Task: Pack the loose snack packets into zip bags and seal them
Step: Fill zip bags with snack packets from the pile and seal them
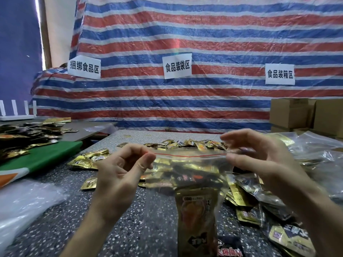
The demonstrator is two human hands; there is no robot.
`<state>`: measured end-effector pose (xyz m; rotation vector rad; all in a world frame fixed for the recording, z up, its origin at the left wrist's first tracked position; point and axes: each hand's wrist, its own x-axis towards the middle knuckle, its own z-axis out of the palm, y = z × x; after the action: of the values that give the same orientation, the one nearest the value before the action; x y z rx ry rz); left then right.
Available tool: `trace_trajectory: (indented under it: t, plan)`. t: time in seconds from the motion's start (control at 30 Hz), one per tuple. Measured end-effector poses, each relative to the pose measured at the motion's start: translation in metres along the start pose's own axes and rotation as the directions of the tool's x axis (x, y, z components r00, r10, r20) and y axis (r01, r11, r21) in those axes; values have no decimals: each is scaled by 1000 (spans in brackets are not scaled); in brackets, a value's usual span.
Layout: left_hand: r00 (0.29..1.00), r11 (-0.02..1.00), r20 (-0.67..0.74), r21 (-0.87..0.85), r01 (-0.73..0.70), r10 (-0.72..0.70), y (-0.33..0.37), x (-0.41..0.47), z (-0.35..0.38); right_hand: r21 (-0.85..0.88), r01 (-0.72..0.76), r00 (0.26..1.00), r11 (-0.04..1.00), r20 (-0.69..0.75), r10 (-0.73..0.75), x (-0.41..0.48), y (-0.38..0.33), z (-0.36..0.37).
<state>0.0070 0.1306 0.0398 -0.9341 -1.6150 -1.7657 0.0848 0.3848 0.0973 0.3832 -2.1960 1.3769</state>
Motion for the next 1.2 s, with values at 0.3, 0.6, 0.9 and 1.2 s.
trace_trajectory:
  t: [0.3, 0.6, 0.9, 1.2]
  plan:
    - [991, 996, 102, -30, -83, 85, -1, 4, -3, -460, 368, 866, 808, 485, -119, 44, -51, 70]
    - [987, 995, 119, -22, -102, 104, 8, 11, -13, -273, 375, 797, 886, 582, -158, 63, -52, 69]
    - [996, 996, 15, -16, -86, 86, 19, 17, -4, -211, 350, 797, 913, 578, -172, 71, -62, 61]
    - [999, 998, -27, 60, -21, 23, 21, 15, 0, -259, 321, 820, 911, 557, -130, 75, -56, 70]
